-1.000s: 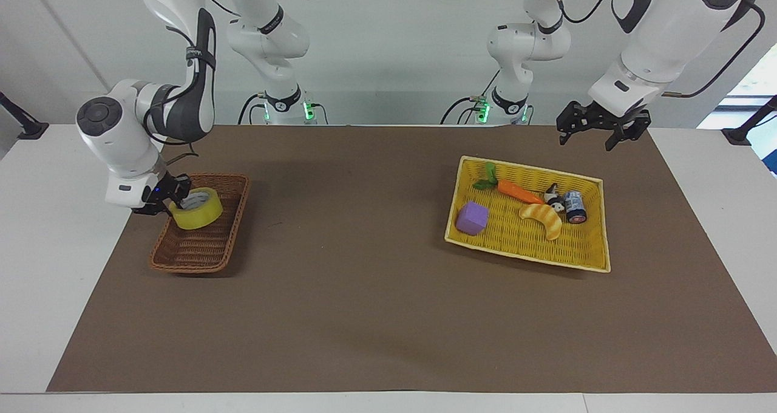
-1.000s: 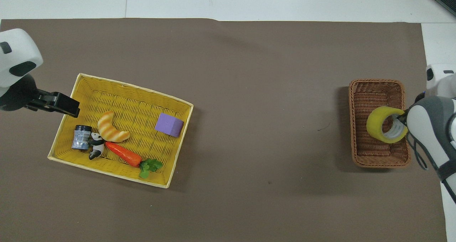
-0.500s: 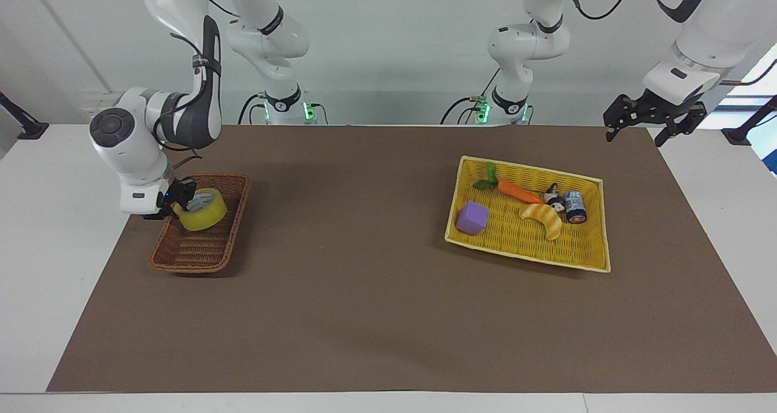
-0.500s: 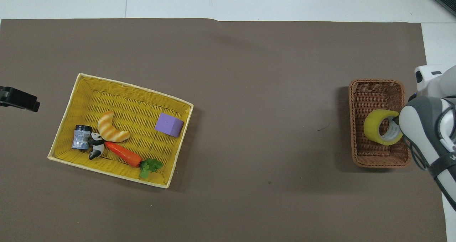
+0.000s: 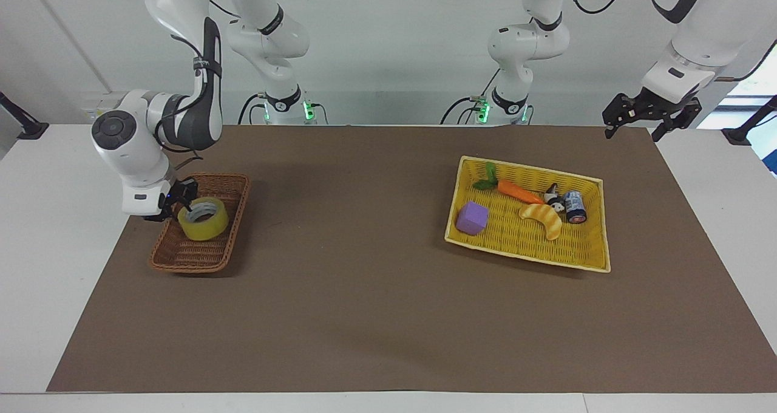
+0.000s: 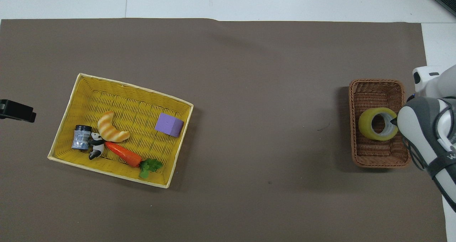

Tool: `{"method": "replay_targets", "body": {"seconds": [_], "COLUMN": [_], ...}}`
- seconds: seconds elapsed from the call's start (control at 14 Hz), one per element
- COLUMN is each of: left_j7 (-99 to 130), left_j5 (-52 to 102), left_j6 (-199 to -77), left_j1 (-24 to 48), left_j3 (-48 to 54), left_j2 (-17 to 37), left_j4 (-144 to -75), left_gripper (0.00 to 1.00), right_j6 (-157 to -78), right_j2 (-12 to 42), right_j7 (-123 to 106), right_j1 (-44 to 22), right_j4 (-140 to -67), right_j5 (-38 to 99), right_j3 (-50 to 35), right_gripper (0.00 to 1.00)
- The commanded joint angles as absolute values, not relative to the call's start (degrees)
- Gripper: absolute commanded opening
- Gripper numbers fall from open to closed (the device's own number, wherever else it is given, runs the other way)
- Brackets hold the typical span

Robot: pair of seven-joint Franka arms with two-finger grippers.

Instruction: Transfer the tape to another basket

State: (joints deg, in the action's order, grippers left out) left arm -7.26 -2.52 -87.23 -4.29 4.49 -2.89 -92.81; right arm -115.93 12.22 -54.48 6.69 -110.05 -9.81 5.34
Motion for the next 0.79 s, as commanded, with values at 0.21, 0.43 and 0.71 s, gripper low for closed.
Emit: {"method": "replay_targets", "body": {"seconds": [0.21,0.43,0.71], "left_j7": [-4.31,-4.31,-4.66], "left_j5": [-2.90,0.08,0.18], "left_j6": [-89.56,-89.91,-89.74], "left_j1": [-5.62,-5.63,-5.27], "left_j3": [5.36,5.36,5.36], "left_j2": [-5.36,-5.10,-5.36], "left_j4": [-96.24,-95.89,-96.24], "left_gripper": [1.00,1.00,1.00], "right_j6": [-116.28,-115.93,-111.90], "right_j2": [12.13,11.43,10.11], "right_j7": [-55.37,-55.20,-50.56], "right_j1": [7.21,7.12,6.94], "right_j4": [-109.87,-108.99,-107.67], "right_j5": [-10.72,-10.20,-10.02], "right_j3": [5.01,5.01,2.65], "right_gripper": [1.00,1.00,1.00]}}
